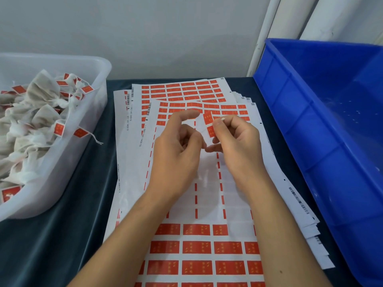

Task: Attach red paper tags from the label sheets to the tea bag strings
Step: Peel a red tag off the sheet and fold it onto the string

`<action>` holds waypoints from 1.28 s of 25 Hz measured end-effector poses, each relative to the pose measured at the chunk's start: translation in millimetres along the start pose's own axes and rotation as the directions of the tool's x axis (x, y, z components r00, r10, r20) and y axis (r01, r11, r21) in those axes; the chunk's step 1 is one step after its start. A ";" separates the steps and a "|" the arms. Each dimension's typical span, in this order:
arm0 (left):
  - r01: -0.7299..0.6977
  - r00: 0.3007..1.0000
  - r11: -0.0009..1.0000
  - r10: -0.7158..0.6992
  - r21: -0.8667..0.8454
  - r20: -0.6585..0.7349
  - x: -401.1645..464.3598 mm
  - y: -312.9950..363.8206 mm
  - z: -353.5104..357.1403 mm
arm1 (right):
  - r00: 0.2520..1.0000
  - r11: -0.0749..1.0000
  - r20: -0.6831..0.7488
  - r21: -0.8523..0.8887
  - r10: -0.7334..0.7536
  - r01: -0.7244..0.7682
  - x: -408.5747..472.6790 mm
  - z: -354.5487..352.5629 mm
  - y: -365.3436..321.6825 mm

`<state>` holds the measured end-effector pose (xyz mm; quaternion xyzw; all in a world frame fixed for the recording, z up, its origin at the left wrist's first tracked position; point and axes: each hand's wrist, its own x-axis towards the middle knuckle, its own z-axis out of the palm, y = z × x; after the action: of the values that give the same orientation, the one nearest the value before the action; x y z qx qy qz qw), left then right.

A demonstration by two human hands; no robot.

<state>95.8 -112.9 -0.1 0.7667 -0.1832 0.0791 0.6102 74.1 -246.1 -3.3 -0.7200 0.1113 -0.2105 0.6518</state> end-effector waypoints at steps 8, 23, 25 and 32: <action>-0.191 0.981 0.970 0.193 0.150 0.001 -2.0 -2.0 1.6 | 0.999 0.998 0.017 -0.047 -0.032 0.032 -0.2 0.3 0.3; -0.228 0.963 0.916 0.262 0.331 -0.061 0.2 -7.1 2.5 | 0.997 0.994 0.031 -0.083 -0.068 0.070 -0.7 3.9 1.3; -0.226 0.962 0.913 0.265 0.339 -0.072 0.1 -7.4 2.6 | 0.997 0.994 0.035 -0.075 -0.076 0.078 -0.7 3.7 1.0; -0.232 0.956 0.893 0.283 0.387 -0.080 0.9 -8.2 1.1 | 0.993 0.992 0.044 -0.045 -0.114 0.116 -2.1 0.9 -2.2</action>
<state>99.7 -112.6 -7.5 0.8305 -0.2233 0.2439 0.4482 72.4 -244.2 -1.5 -0.7448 0.0612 -0.2299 0.6234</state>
